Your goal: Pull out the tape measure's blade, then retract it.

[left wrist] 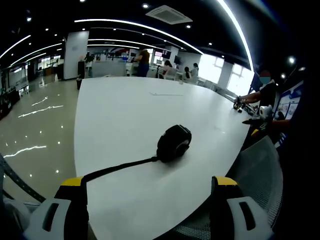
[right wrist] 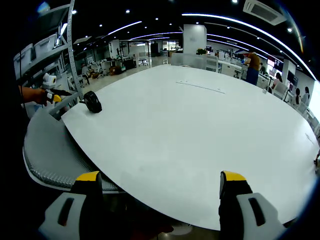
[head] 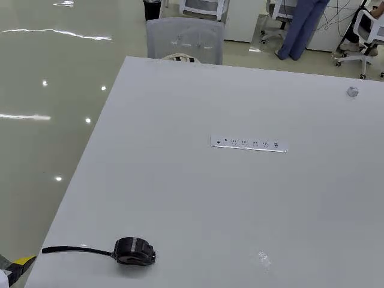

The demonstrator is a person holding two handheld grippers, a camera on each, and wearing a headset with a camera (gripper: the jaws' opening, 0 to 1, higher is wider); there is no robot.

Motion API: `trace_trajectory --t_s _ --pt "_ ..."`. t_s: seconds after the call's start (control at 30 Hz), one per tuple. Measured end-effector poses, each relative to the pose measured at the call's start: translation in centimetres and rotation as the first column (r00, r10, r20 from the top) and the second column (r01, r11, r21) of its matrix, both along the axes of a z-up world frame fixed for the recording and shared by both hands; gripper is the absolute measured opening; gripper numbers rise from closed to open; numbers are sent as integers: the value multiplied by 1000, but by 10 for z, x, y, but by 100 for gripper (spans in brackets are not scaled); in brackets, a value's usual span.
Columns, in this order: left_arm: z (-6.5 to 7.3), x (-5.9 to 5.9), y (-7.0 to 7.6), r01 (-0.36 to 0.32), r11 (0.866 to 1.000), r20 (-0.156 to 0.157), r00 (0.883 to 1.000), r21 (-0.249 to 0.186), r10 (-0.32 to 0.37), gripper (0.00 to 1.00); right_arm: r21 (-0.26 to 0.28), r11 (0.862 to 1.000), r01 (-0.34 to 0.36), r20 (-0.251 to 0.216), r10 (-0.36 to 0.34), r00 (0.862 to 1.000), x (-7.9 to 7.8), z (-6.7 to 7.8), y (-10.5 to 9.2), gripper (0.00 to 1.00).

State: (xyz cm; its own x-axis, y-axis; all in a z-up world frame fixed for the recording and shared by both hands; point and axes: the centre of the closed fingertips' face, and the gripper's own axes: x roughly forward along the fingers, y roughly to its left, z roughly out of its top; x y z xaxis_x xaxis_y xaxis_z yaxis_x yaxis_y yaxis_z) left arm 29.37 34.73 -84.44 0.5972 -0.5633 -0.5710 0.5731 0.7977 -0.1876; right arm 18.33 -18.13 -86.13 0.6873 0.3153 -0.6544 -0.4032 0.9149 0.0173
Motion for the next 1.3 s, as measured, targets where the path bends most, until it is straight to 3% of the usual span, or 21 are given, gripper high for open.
trace_trajectory --t_s 0.17,0.47,1.3 --pt "0 1 0 10 1000 -4 1000 10 -10 100 8 1000 0 6 0 1000 1 2 0 100" --pt "13 15 -6 39 999 21 999 14 -39 100 9 999 -37 2 36 999 10 3 9 100" --pt "25 38 -10 90 994 46 995 59 -93 100 -11 990 -139 15 139 990 40 20 26 100"
